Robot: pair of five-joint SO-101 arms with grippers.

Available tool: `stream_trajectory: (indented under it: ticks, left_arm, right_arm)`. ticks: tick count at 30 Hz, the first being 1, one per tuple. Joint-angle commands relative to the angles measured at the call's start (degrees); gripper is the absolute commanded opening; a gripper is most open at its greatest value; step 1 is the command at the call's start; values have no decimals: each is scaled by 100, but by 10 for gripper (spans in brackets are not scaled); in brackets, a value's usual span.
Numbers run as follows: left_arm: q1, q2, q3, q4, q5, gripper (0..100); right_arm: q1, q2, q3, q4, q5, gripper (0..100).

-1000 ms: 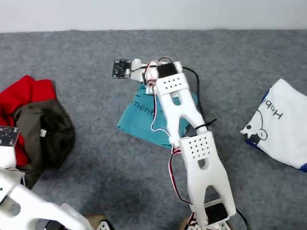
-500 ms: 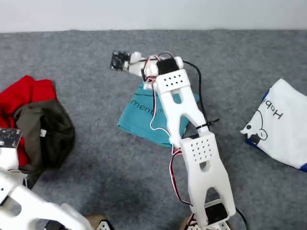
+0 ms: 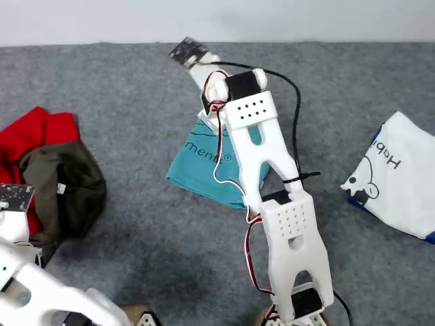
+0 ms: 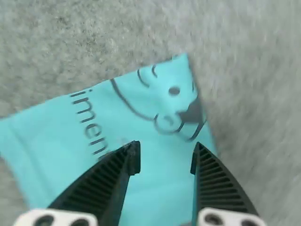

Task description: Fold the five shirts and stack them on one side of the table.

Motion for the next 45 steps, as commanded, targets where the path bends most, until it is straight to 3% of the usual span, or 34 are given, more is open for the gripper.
stream_trajectory:
  ticks: [1, 4, 7, 14, 18, 26, 35, 41, 45]
  left_arm:
    - [-44, -114, -75, -53, -44, 17]
    - [-44, -114, -48, -53, -44, 17]
    - [-18, -114, -40, -79, -44, 18]
    - [-9, -79, -66, -211, -44, 18]
    - [-9, -79, -84, -211, -44, 18]
    - [-9, -79, -84, -229, -62, 18]
    - [-9, -70, -40, -413, -62, 18]
    - [-9, -70, -40, -413, -62, 18]
    - [0, -70, -57, -413, -62, 18]
  right_arm:
    - [84, -585, -290, 479, -1609, 188]
    - [84, -664, -290, 725, -3024, 188]
    - [180, -620, -255, 752, -3807, 192]
    - [585, -400, 9, 752, -5644, 448]
    - [646, -233, 220, 752, -6215, 455]
    - [611, 295, 659, 646, -6760, 438]
    - [611, 1727, 633, -57, -6769, 437]
    - [699, 1974, 624, 119, -6743, 432]
    - [822, 1991, 624, 207, -6725, 292]
